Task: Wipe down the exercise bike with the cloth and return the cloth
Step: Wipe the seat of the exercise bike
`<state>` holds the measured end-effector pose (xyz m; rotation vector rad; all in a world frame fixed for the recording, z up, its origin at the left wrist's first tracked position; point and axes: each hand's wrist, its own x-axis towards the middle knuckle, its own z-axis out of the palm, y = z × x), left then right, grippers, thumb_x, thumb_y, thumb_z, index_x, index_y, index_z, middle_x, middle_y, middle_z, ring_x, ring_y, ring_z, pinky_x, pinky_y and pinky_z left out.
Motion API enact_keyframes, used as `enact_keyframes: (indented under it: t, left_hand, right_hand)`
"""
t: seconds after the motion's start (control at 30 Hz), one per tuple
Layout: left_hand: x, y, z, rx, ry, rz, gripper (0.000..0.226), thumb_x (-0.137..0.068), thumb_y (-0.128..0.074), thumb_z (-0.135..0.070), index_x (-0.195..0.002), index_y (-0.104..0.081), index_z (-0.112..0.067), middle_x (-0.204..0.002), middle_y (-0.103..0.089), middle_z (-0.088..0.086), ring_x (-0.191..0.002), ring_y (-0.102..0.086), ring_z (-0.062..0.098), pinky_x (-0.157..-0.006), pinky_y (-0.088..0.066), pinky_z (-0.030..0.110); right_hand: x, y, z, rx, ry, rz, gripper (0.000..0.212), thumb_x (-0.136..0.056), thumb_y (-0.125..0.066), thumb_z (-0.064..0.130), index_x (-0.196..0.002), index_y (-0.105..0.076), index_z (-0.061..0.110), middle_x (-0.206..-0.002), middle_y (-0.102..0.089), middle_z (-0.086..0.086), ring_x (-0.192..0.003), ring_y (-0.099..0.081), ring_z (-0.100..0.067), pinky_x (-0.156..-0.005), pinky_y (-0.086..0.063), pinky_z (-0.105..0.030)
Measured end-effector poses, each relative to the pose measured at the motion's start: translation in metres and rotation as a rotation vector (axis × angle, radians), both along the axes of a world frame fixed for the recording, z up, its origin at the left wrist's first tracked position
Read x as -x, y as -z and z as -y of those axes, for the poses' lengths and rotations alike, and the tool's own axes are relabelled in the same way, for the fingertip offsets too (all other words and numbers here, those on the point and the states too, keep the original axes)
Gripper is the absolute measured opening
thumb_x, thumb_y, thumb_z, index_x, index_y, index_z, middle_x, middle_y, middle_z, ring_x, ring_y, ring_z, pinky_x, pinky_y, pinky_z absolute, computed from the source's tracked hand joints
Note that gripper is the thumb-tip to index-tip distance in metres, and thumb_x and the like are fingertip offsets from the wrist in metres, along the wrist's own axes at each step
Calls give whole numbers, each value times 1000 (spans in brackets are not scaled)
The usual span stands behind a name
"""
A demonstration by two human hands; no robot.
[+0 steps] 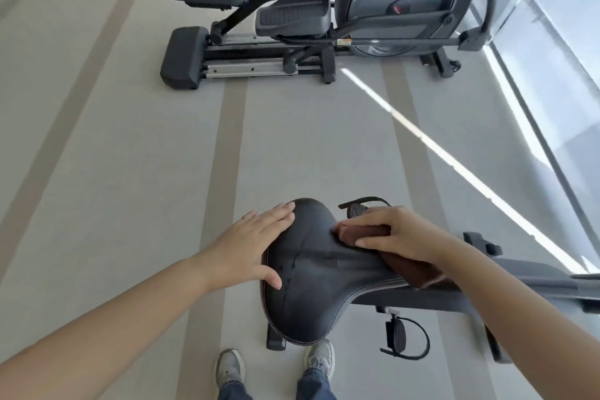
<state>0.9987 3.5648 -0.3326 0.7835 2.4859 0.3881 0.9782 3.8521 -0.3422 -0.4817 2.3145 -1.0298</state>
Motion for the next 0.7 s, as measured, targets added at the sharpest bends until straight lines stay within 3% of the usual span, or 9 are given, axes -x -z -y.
enact_keyframes:
  t: [0.07, 0.2, 0.4, 0.5, 0.7]
  left_hand:
    - [0, -1, -1, -3, -18, 20, 105, -69, -68, -53, -145, -1, -23, -145, 20, -18, -131, 20, -8, -110, 10, 24]
    - [-1, -2, -2, -12, -54, 32, 105, -68, -70, -52, -144, -3, -25, -145, 17, -21, -129, 18, -12, -109, 10, 20]
    - [-2, -2, -2, -37, -84, 60, 105, -66, -72, -50, -145, -6, -29, -145, 13, -26, -126, 18, -20, -106, 11, 14]
    - [-2, -3, -2, -51, -97, 68, 105, -65, -73, -49, -144, -8, -29, -144, 12, -29, -125, 17, -22, -108, 7, 15]
    - [-3, -1, 1, -88, -103, 63, 104, -64, -75, -48, -144, -10, -29, -142, 10, -30, -121, 16, -27, -99, 9, -1]
  right_hand:
    - [16, 6, 22, 77, 79, -4, 40, -82, -66, 31, -104, -53, 62, -105, -64, 14, -100, -56, -2, -92, -41, -22]
    - [41, 14, 67, 224, 151, 3, 37, -85, -64, 23, -120, -58, 34, -115, -62, 11, -107, -54, -2, -94, -37, -14]
    - [18, 9, 8, 115, -24, 91, 40, -82, -67, 30, -102, -57, 62, -104, -64, 18, -99, -57, 5, -91, -40, -16]
    - [15, 8, 2, 71, -47, 42, 37, -81, -68, 31, -108, -58, 55, -106, -64, 13, -102, -57, -2, -95, -41, -22]
    - [37, 19, 58, 272, 136, -2, 38, -86, -63, 22, -119, -56, 39, -114, -62, 11, -106, -55, 0, -94, -35, -8]
